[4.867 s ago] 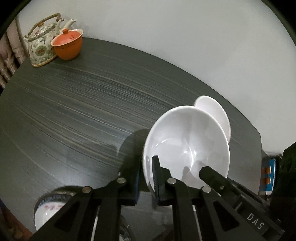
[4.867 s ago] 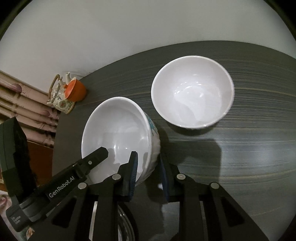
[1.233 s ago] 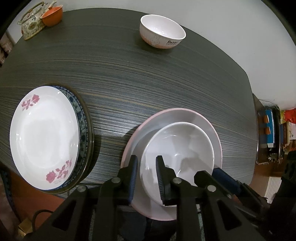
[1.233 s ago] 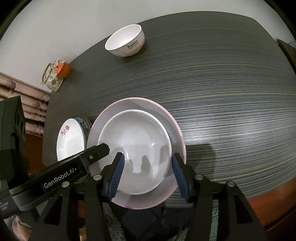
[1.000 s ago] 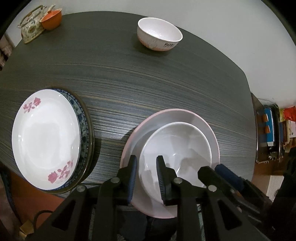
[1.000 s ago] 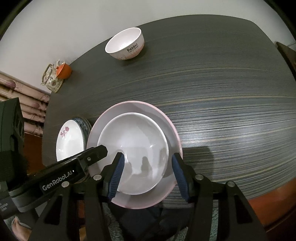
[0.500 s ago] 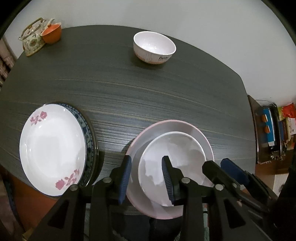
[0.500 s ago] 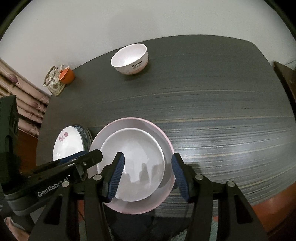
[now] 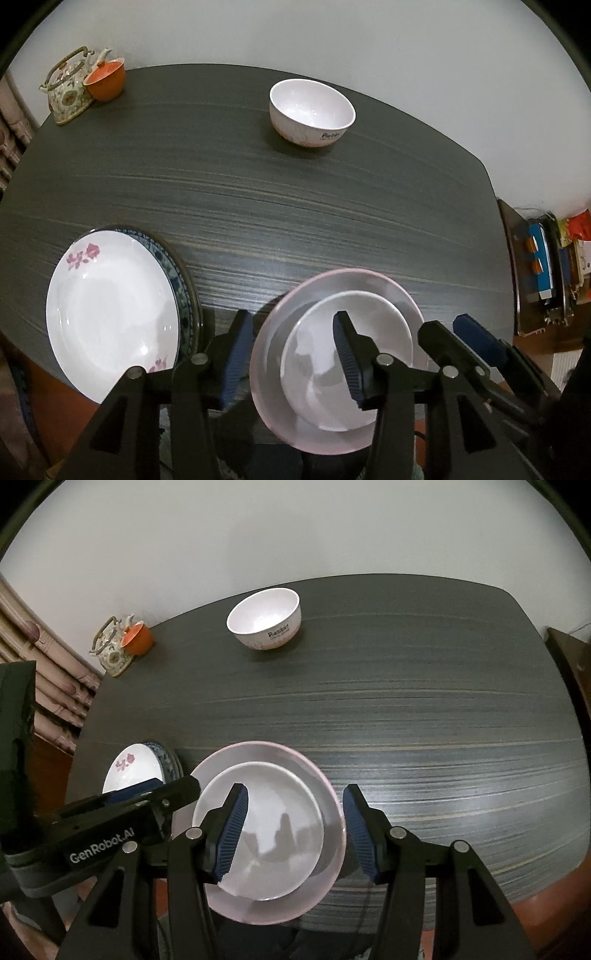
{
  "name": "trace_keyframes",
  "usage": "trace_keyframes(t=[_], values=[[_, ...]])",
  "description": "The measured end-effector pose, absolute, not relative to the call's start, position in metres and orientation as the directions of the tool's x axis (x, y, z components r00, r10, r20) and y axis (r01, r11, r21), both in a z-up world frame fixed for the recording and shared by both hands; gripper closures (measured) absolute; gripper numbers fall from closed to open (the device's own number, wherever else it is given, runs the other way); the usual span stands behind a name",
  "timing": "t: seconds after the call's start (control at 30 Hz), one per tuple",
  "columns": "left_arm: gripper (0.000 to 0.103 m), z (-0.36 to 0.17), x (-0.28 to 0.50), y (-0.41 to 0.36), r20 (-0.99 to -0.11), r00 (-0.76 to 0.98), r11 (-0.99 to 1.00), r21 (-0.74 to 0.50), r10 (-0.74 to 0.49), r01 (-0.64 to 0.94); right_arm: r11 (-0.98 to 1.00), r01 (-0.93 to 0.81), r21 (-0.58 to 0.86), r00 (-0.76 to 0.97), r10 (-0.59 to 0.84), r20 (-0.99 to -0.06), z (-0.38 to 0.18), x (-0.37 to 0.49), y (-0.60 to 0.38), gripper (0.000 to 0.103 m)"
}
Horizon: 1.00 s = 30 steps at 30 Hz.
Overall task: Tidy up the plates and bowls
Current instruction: 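Open the right tool and withdraw it from the nested bowls, then move the right tool to the white 'Rabbit' bowl and grasp its rim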
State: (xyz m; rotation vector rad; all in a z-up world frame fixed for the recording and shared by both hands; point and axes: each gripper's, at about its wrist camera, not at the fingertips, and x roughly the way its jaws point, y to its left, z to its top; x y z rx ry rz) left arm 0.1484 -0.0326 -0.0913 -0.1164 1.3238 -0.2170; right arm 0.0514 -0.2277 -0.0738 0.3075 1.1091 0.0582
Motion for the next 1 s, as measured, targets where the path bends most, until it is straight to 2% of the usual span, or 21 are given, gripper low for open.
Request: trace_keyframes(t=[0.73,1.0], values=[[0.056,-0.112,0.212,-0.016,-0.948,0.301,0.994,-0.088,-0.104,0.064,0.960,0.069,0.270,0.452,0.211,-0.867,-0.094,0.118,-0.268,0.052],[0.056,-0.113,0.251,-0.016,-0.914,0.385,0.992,-0.109,-0.124,0.059,0.953,0.048,0.298,0.456,0.244,-0.856,-0.104,0.163,-0.287,0.052]])
